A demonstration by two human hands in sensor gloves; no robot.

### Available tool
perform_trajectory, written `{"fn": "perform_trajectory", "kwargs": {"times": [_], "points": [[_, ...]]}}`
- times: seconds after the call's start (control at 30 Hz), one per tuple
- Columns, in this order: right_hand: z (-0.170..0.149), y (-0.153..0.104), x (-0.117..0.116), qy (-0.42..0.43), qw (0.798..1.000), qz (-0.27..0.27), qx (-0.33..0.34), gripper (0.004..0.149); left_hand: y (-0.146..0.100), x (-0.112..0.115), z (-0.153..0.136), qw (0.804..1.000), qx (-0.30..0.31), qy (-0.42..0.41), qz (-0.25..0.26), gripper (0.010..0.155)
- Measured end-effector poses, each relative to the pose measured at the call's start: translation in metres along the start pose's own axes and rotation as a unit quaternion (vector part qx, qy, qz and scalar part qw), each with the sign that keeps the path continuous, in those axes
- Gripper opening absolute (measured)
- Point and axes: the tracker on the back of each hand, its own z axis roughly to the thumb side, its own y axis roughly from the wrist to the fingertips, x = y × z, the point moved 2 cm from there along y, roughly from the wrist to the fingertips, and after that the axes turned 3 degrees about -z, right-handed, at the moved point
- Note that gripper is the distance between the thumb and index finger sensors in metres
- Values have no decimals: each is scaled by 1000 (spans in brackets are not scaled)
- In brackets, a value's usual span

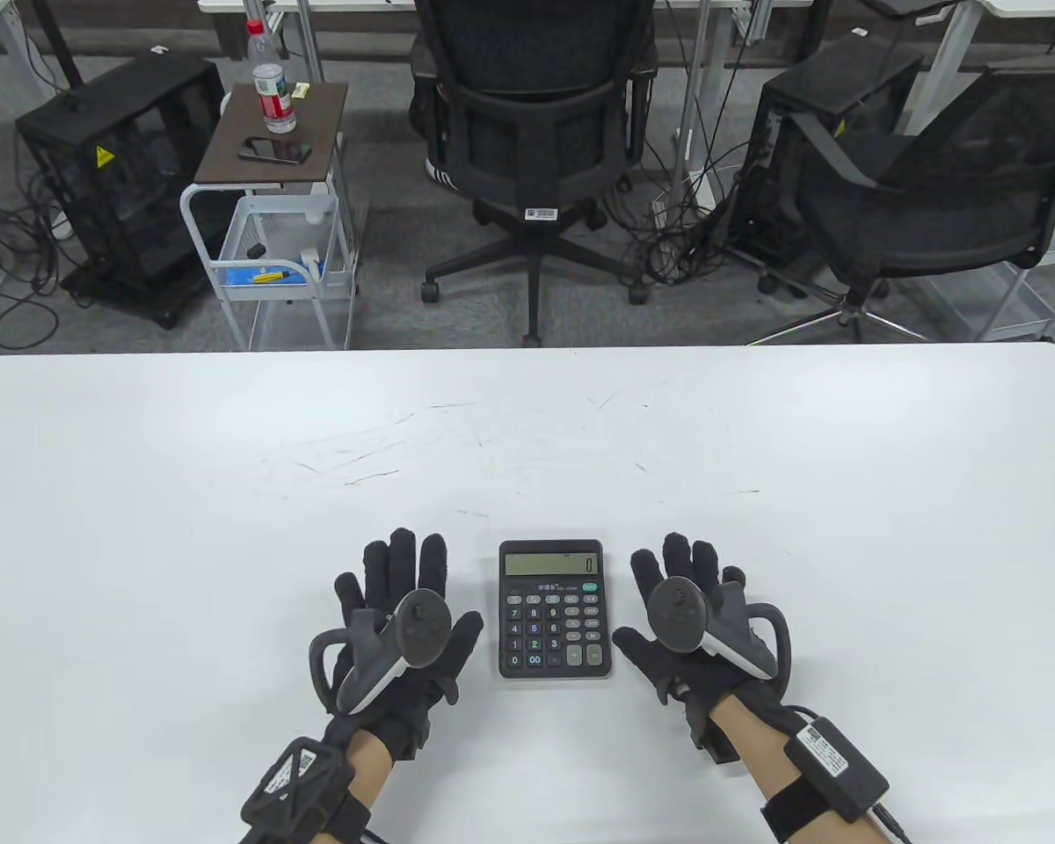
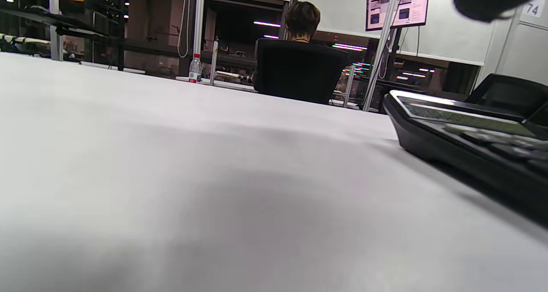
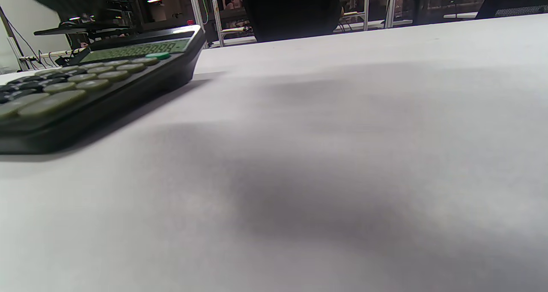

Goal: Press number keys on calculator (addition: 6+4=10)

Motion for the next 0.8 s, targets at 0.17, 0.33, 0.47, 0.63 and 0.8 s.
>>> {"fn": "perform_trajectory", "kwargs": {"times": [0.17, 0.33, 0.47, 0.63, 0.8], "points": [[11, 0, -3, 0, 1000, -4, 21, 86, -1, -1, 1, 1000, -1, -7, -7, 89], [37, -4, -14, 33, 995, 24, 86, 78, -2, 2, 4, 1000, 0, -5, -16, 88], [52, -5, -23, 12, 993, 46, 107, 75, -3, 3, 4, 1000, 0, 4, -19, 88], [59, -3, -32, 1, 992, 60, 110, 73, -3, 2, 4, 1000, 4, -2, -20, 89], [61, -3, -33, -5, 992, 61, 107, 72, -3, 2, 4, 1000, 4, -1, -21, 90]]}}
